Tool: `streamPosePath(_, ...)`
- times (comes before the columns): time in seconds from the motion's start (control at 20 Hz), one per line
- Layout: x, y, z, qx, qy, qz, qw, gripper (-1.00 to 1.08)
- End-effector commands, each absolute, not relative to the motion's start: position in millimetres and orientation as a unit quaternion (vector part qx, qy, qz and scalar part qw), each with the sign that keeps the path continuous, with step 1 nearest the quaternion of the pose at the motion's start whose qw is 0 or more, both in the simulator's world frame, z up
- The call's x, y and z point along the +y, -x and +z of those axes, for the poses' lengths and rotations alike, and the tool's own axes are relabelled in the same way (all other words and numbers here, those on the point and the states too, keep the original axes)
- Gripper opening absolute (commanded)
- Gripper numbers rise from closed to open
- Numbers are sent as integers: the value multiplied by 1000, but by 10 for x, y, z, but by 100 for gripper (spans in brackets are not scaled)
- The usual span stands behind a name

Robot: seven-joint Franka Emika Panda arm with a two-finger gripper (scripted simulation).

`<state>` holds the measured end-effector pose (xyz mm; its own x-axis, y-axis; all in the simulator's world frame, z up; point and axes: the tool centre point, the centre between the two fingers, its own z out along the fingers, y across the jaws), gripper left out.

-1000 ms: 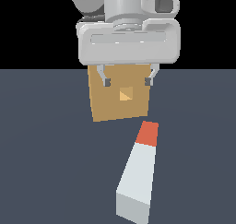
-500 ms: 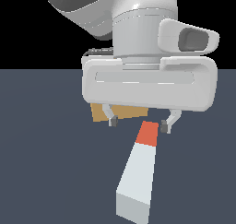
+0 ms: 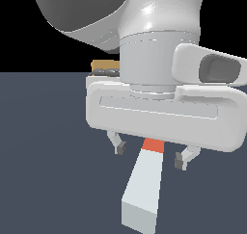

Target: Insert the peg into the horizontal hole in a box.

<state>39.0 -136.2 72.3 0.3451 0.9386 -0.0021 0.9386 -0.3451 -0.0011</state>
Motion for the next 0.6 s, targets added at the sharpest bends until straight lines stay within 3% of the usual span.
streamPosePath(0.0,-1357,-393,723,572,-820,-1,0,100)
streamPosePath(0.55,-1361,-385,298,571,-821,0,0,100)
